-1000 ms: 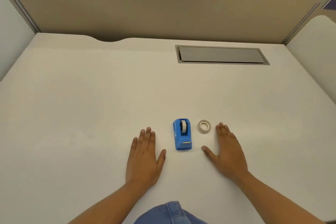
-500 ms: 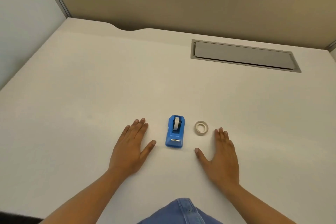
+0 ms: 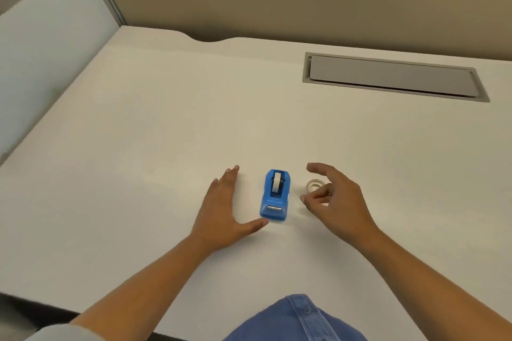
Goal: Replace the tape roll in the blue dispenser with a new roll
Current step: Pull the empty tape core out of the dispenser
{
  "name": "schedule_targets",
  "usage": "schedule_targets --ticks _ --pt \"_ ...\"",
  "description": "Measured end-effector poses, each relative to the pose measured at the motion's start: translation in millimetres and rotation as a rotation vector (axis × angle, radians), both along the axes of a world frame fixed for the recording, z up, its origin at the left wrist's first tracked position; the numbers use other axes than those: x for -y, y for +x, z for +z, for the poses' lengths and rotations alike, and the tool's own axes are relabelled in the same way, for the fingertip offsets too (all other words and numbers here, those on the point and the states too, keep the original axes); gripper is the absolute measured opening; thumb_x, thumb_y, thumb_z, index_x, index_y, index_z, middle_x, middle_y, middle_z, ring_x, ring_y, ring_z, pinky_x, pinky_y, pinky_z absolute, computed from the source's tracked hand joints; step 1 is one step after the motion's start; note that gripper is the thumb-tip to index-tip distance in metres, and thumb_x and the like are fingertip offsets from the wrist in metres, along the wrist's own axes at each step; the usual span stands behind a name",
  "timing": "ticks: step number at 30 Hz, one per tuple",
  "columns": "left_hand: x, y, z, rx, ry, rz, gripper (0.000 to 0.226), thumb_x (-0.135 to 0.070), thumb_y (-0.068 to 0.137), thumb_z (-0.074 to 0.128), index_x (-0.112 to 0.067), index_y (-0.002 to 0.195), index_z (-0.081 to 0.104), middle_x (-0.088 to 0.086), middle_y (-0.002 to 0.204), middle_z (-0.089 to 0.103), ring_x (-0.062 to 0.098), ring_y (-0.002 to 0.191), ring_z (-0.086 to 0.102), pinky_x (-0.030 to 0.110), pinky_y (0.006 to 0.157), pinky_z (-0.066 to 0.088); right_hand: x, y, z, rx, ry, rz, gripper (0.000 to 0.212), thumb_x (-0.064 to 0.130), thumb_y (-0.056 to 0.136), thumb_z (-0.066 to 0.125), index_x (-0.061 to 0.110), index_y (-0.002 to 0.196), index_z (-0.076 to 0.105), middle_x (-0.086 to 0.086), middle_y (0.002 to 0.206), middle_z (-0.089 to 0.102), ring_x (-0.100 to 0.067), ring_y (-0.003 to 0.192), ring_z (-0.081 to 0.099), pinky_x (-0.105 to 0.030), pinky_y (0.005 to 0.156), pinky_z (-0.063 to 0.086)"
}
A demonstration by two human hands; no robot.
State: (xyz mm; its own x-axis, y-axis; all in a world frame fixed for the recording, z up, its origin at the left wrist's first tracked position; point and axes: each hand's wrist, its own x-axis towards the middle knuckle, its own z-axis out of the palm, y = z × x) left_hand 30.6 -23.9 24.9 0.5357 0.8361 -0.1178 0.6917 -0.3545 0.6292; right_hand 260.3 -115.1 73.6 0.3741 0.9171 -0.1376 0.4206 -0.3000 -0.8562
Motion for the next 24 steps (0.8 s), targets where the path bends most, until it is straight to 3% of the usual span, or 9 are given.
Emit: schedule_targets --ticks 2,6,11,17,24 --pt "-2.0 15.0 7.1 0.077 -0.061 -0.046 0.117 -0.072 0.058 0.072 -0.037 0.149 0.007 -0.016 0.158 0.016 0.004 0.142 0.018 0.030 0.116 0.019 -13.0 -1.8 10.4 0.049 -0.024 0.070 0.054 0.013 0.076 0.076 0.035 0.121 0.055 0.011 0.084 0.069 -0.004 0.071 0.066 -0.016 0.071 0.052" --pt "-11.8 37.5 7.6 0.184 -0.193 -0.171 0.119 -0.062 0.053 0.082 -0.040 0.147 0.013 -0.020 0.155 0.023 0.002 0.138 0.028 0.027 0.113 0.027 -36.5 -13.6 14.2 0.155 -0.071 0.163 0.060 0.016 0.074 0.078 0.035 0.124 0.052 0.017 0.110 0.060 -0.001 0.070 0.066 -0.019 0.070 0.056" --pt "-15.6 33.7 -12.3 0.258 -0.224 -0.100 0.110 -0.053 0.057 0.084 -0.033 0.146 0.023 -0.016 0.146 0.044 0.000 0.129 0.044 0.032 0.110 0.039 -44.1 -25.3 -0.4 0.155 -0.119 0.179 0.072 0.016 0.071 0.080 0.036 0.130 0.043 0.022 0.126 0.051 -0.005 0.070 0.065 -0.024 0.072 0.056" --pt "-15.7 33.4 -16.5 0.272 -0.197 -0.126 0.110 -0.059 0.057 0.081 -0.030 0.146 0.024 -0.012 0.146 0.045 0.005 0.128 0.047 0.032 0.109 0.040 -42.9 -29.9 -11.2 0.236 -0.115 0.157 0.063 0.022 0.072 0.079 0.035 0.125 0.047 0.018 0.123 0.056 -0.008 0.069 0.061 -0.023 0.075 0.053" --pt "-16.2 33.7 -15.3 0.275 -0.168 -0.127 0.107 -0.058 0.059 0.081 -0.035 0.146 0.023 -0.014 0.148 0.043 0.002 0.131 0.043 0.029 0.109 0.039 -44.4 -33.6 -13.7 0.349 -0.049 0.210 0.048 0.026 0.076 0.075 0.032 0.120 0.056 0.016 0.112 0.063 0.004 0.079 0.052 -0.029 0.083 0.052"
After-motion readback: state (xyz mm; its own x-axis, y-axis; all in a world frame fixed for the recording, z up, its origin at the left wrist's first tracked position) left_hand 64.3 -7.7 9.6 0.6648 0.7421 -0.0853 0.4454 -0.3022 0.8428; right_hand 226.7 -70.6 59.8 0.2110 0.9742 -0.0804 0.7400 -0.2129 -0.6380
